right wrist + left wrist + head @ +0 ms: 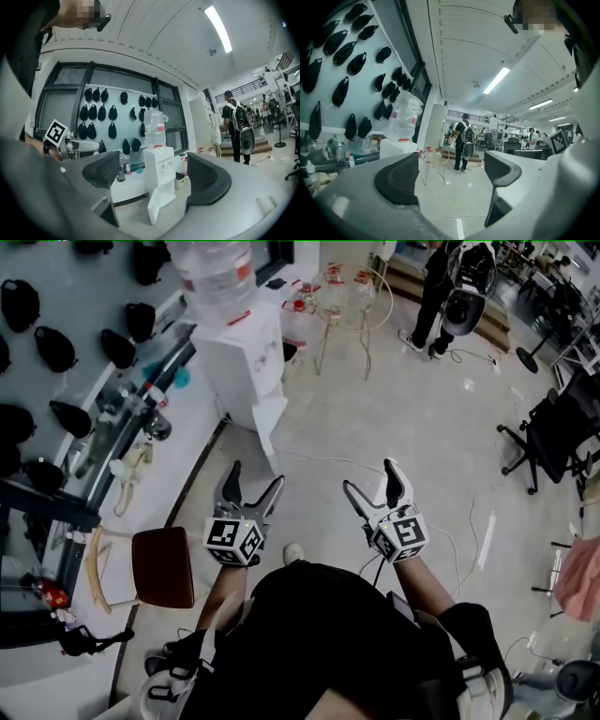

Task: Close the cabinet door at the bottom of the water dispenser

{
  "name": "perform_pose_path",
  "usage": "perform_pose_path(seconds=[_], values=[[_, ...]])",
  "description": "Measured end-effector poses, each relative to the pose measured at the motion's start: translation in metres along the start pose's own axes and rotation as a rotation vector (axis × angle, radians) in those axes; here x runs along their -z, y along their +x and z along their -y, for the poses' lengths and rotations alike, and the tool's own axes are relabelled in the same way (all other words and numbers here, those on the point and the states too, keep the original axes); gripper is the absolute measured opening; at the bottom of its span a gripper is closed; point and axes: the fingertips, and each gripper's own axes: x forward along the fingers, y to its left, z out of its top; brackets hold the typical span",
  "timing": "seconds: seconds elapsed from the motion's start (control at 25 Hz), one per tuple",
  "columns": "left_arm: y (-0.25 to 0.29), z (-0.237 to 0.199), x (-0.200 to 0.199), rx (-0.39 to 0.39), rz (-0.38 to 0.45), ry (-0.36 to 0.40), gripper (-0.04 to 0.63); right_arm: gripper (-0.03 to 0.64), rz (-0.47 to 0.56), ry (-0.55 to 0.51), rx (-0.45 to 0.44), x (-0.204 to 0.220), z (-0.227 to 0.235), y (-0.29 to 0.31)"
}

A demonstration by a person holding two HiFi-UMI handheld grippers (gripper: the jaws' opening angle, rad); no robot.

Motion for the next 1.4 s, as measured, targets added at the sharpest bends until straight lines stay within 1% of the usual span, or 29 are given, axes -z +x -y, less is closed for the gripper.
perform_pose_path(seconds=[0.2, 0.4, 0.52, 0.76, 0.92, 1.16, 1.32, 1.4], values=[[-0.002, -0.045, 0.007, -0.01, -0.026, -0.006, 0.45, 0.428, -0.006, 0.0, -0.02, 0.008, -0.023, 0.04], [-0.002, -0.065, 0.001, 0.0, -0.019, -0.014, 0.47, 0.428, -0.025, 0.005, -0.053, 0.013, -0.039, 0.063], [-0.001, -0.074, 0.001, 0.013, -0.011, -0.051, 0.483, 0.428, -0.039, -0.013, -0.076, 0.012, -0.047, 0.074], [0.007, -0.089, 0.006, 0.013, -0.019, -0.07, 0.483, 0.428, -0.054, -0.011, -0.059, 0.012, -0.037, 0.088], [0.017, -0.094, 0.017, 0.025, -0.06, -0.047, 0.482, 0.428, -0.066, -0.002, -0.065, 0.018, -0.034, 0.096], [0.044, -0.093, 0.034, 0.032, -0.108, -0.044, 0.483, 0.426, -0.048, 0.02, -0.042, 0.018, -0.016, 0.104], [0.068, -0.101, 0.044, 0.038, -0.14, -0.026, 0.482, 0.426, -0.068, -0.008, -0.059, 0.029, 0.0, 0.126], [0.083, -0.106, 0.047, 0.032, -0.151, -0.031, 0.482, 0.426, -0.067, -0.001, -0.058, 0.031, 0.012, 0.139]])
